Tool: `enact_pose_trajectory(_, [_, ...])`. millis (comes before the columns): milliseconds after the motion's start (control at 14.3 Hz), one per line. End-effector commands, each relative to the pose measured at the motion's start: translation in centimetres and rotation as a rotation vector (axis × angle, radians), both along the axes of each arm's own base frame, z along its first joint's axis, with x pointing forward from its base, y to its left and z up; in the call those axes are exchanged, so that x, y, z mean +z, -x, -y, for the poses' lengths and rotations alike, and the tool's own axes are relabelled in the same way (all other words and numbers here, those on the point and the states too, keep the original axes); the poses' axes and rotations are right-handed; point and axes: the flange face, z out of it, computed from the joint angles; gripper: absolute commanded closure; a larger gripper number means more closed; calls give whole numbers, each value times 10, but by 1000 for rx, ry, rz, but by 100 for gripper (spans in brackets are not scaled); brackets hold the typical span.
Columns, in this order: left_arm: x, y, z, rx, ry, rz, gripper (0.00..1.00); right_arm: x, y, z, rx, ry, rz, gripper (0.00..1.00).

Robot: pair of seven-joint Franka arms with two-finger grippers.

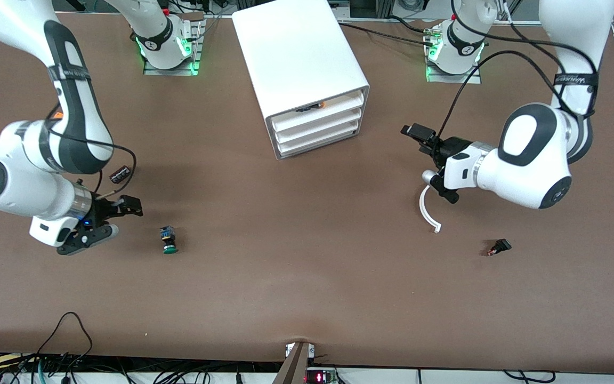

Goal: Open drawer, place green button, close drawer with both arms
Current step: 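Lower the right gripper onto the green button while the left gripper reaches the drawer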

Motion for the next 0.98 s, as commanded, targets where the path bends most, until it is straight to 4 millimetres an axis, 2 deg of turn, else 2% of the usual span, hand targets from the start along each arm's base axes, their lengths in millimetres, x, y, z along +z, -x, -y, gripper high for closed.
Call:
enact_pose_trajectory(0, [-9, -7, -1, 0, 71, 8, 0, -21, -7, -12, -2, -12, 11, 0])
enact_pose_trajectory(210, [-36, -11, -1, -24, 181, 41, 0, -53, -12, -24, 13, -5, 33, 0])
enact_pose_trajectory(280, [-41, -12, -3, -19, 212, 43, 0, -60, -13, -34, 28, -2, 39, 0])
enact_pose_trajectory(350, [-46, -11, -8, 3, 238, 34, 0, -68, -12, -44, 40, 0, 44, 0])
enact_pose_trajectory(490, [-59, -16, -29, 89, 360, 38, 0, -87, -15, -50, 46, 4, 77, 0])
enact_pose_trajectory(560, [-70, -16, -29, 92, 398, 46, 0, -95, -16, -52, 48, 6, 81, 0])
enact_pose_trajectory(630, [-71, -17, -28, 105, 424, 55, 0, -99, -15, -51, 43, 7, 76, 0])
enact_pose_trajectory(910, [-104, 6, -12, 258, 532, 100, 0, -115, -15, -43, 30, 10, 60, 0])
